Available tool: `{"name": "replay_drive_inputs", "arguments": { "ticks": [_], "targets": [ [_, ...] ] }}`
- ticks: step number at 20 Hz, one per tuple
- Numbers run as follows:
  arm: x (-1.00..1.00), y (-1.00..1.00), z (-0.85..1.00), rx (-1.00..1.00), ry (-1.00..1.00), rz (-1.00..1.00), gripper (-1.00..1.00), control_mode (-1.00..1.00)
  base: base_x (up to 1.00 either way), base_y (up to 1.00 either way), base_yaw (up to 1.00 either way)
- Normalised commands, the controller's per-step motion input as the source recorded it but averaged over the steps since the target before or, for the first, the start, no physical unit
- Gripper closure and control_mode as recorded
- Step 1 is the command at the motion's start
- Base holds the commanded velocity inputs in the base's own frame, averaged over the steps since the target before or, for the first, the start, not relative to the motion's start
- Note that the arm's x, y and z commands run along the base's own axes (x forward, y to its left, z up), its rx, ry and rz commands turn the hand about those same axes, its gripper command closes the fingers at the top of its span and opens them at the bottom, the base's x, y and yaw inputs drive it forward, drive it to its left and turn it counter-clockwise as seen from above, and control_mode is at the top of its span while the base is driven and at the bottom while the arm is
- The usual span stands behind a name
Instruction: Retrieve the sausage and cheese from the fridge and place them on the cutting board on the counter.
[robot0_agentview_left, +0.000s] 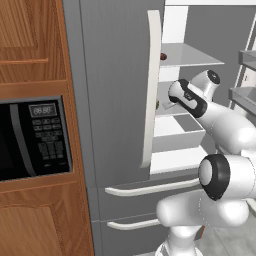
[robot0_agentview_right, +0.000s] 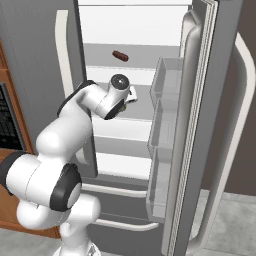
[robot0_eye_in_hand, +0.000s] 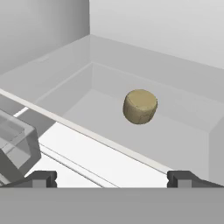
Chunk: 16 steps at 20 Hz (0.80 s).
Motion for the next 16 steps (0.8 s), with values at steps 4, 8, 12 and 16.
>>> {"name": "replay_drive_inputs", "arguments": {
  "ticks": [4,8,12,16],
  "targets": [
    [0.39,0.0,0.0,0.0,0.0,0.0,-1.0,-1.0,0.0,0.0,0.0],
    [0.3,0.0,-0.13,0.0,0.0,0.0,-1.0,-1.0,0.0,0.0,0.0],
    [0.18,0.0,-0.13,0.0,0.0,0.0,-1.0,-1.0,0.0,0.0,0.0],
    [0.04,0.0,-0.13,0.0,0.0,0.0,-1.0,-1.0,0.0,0.0,0.0]
  ]
}}
